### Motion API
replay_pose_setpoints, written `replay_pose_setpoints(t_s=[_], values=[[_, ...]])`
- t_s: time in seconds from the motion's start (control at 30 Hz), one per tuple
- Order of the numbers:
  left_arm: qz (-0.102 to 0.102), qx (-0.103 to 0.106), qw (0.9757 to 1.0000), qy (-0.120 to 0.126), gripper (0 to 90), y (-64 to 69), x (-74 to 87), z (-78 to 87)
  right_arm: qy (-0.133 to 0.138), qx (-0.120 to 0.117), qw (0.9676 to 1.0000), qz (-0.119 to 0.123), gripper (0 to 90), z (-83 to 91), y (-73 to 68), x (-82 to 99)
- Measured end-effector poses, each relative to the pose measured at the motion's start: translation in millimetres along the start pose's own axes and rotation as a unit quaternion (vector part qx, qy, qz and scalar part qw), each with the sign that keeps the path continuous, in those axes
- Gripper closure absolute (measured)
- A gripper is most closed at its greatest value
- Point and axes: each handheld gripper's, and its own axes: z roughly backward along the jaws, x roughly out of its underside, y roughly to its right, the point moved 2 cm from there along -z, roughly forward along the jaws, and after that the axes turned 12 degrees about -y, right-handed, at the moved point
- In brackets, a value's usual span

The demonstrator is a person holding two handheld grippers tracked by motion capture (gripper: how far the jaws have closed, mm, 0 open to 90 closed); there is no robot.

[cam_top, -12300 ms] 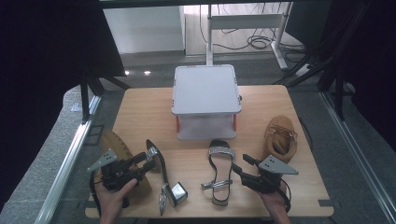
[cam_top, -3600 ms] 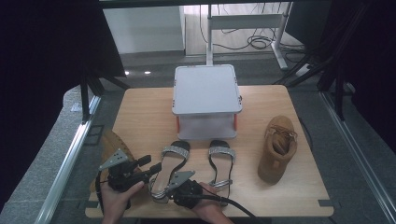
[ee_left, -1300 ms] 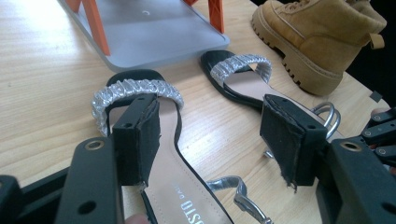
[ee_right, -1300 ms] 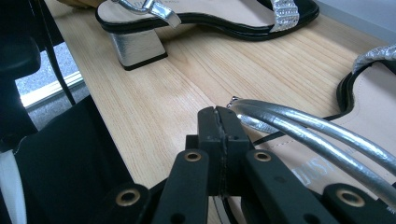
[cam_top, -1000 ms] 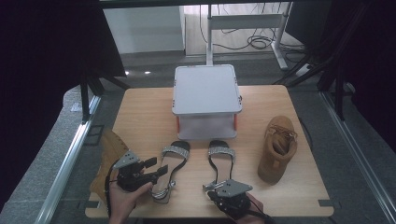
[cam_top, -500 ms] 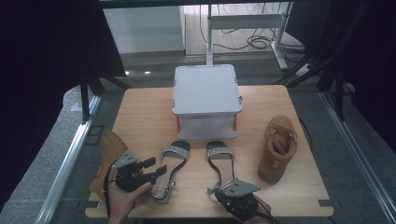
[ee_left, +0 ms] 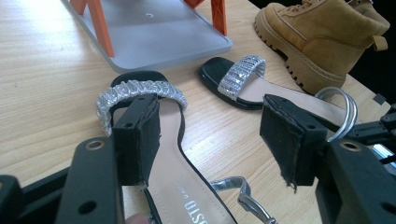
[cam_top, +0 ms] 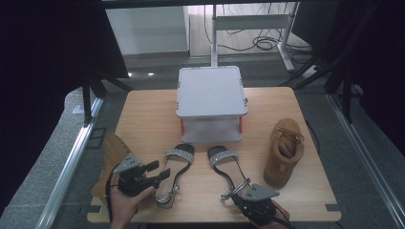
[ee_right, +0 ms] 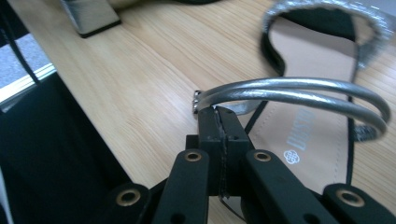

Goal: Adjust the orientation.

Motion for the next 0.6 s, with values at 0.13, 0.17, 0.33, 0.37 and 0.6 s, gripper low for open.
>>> replay_pose_setpoints(t_s=[0.13, 0.17, 0.33, 0.37, 0.6], values=[[0.002, -0.002, 1.0, 0.001, 38.2, -1.7, 0.4, 1.3, 0.0, 0.013, 0.9998, -0.018, 89.5, 5.8, 12.5, 8.1], [0.002, -0.002, 1.0, 0.001, 38.2, -1.9, 0.5, 1.3, 0.001, 0.017, 0.9996, -0.022, 89.5, 7.0, 16.0, 10.2], [0.001, -0.001, 1.0, -0.003, 38.1, -0.8, 0.8, -0.6, 0.002, 0.019, 0.9992, -0.034, 89.5, 9.7, 23.3, 16.7], [0.0, -0.001, 1.0, -0.004, 38.1, -0.7, 0.8, -1.0, 0.003, 0.017, 0.9993, -0.032, 89.4, 10.4, 22.5, 16.9], [0.003, -0.002, 1.0, -0.002, 38.0, -2.0, 1.2, 0.9, 0.019, 0.022, 0.9992, -0.026, 89.4, 29.1, 19.0, 20.3]])
